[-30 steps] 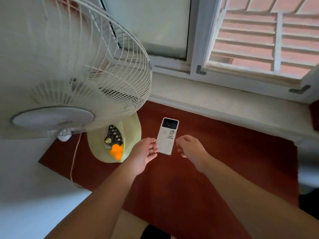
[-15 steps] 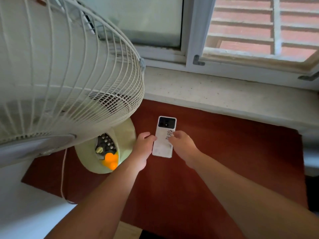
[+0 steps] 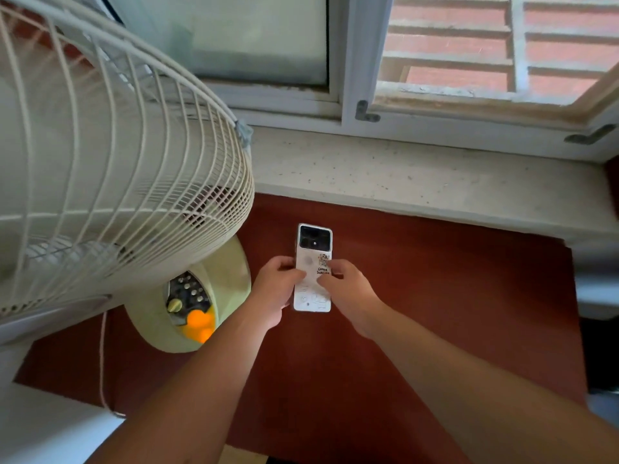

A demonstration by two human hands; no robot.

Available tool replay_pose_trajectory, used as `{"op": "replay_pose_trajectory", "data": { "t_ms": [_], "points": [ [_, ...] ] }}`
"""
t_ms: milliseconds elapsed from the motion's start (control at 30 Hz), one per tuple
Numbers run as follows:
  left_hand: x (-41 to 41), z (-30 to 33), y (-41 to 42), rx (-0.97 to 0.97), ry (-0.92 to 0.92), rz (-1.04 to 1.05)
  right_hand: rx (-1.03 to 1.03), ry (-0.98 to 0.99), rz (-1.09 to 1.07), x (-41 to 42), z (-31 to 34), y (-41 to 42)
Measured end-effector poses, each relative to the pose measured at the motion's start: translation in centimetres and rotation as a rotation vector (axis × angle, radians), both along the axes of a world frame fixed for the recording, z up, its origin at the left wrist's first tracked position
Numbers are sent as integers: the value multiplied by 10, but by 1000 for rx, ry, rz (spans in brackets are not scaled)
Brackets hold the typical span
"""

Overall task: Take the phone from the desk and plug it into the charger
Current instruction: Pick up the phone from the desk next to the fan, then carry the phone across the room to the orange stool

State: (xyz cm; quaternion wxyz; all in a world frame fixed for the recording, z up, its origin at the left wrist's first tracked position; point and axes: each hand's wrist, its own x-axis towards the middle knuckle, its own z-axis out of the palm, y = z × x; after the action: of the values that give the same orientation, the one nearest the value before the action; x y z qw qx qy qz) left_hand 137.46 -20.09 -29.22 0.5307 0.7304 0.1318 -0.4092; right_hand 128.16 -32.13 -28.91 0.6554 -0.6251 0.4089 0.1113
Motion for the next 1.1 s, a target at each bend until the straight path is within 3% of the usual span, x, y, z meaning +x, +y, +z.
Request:
{"op": "replay_pose_trajectory", "data": {
  "t_ms": [400,600,867,1100],
  "points": [
    [-12,11,4,-66,25,17,250,-39,-201,-13,3,-28],
    [-30,47,8,-188,-28,41,404,-188,-334,-34,33,-51],
    [-62,94,5,-364,-64,108,387,-391,-287,-65,87,-57],
    [-82,119,11,-518,22,38,286,-479,-424,-119,131,-30]
  ]
}}
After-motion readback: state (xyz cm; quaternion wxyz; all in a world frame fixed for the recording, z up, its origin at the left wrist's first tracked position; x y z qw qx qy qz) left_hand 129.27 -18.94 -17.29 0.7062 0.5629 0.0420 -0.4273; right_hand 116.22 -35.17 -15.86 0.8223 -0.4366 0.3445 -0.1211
